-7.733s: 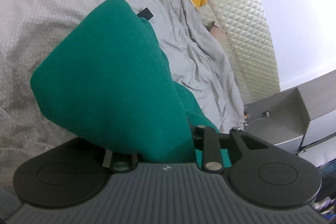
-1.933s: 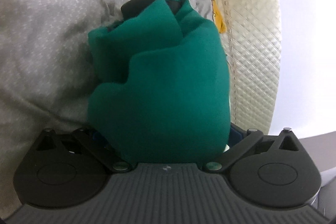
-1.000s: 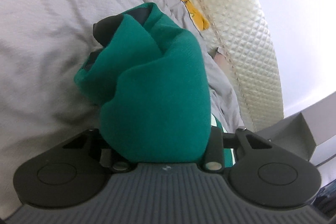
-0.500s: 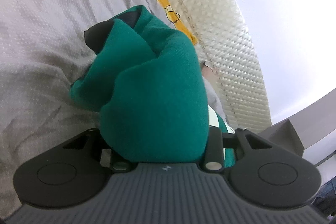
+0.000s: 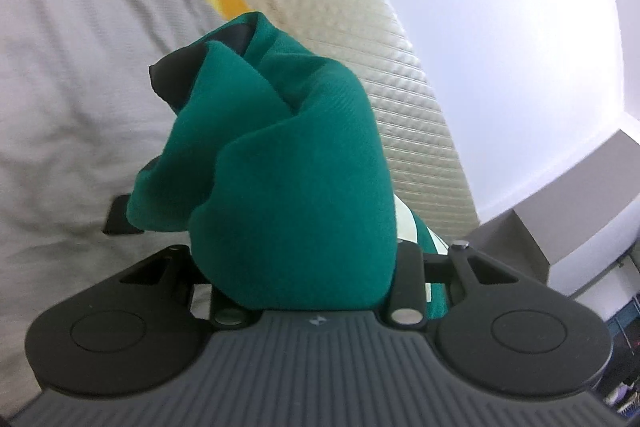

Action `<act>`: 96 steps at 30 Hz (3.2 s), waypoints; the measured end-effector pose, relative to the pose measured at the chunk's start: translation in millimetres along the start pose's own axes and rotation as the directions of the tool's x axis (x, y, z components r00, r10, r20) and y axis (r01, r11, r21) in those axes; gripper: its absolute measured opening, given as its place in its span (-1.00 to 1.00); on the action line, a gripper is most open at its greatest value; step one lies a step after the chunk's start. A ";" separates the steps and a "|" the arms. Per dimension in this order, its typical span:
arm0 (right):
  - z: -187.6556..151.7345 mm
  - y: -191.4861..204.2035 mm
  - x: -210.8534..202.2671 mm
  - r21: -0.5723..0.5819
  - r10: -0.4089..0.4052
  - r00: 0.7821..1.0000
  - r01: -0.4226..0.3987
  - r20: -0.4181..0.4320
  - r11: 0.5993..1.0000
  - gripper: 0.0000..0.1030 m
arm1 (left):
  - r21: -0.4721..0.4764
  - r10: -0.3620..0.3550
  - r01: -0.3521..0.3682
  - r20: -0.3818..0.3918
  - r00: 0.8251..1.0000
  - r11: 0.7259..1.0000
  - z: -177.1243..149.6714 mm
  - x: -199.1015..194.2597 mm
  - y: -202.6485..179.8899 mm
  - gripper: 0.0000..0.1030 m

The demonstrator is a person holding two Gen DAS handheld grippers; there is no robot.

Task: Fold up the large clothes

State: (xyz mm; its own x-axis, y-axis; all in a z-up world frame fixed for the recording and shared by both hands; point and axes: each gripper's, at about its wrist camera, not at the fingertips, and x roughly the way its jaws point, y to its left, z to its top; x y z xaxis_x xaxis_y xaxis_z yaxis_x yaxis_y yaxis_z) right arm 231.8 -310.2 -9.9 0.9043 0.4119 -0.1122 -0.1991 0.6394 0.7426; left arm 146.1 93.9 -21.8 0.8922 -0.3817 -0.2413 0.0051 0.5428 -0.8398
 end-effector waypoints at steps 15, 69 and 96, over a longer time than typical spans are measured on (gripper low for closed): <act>137.4 -97.1 17.4 0.012 -0.150 0.973 0.151 0.173 0.989 -0.28 | 0.070 -0.111 0.123 -0.150 0.982 0.990 -23.0 228.1 -132.7 -0.17; 64.9 -28.9 -142.5 -0.280 -0.443 0.870 0.490 0.215 0.826 0.29 | 0.730 0.258 -0.083 -0.130 0.957 0.678 -97.2 145.2 -165.1 0.76; -56.8 81.7 -243.4 -0.503 -0.448 0.861 0.505 0.239 0.701 0.29 | 0.853 0.127 0.012 -0.091 0.988 0.522 -199.9 -78.4 -179.2 0.76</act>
State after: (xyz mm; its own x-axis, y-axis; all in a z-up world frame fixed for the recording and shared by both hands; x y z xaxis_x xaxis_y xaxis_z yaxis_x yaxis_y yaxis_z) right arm -26.1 -321.3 40.6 0.9584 -0.0869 -0.2718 0.1266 0.9831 0.1319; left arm -15.0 -123.0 50.4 0.8408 -0.3764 -0.3891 0.3980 0.9170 -0.0269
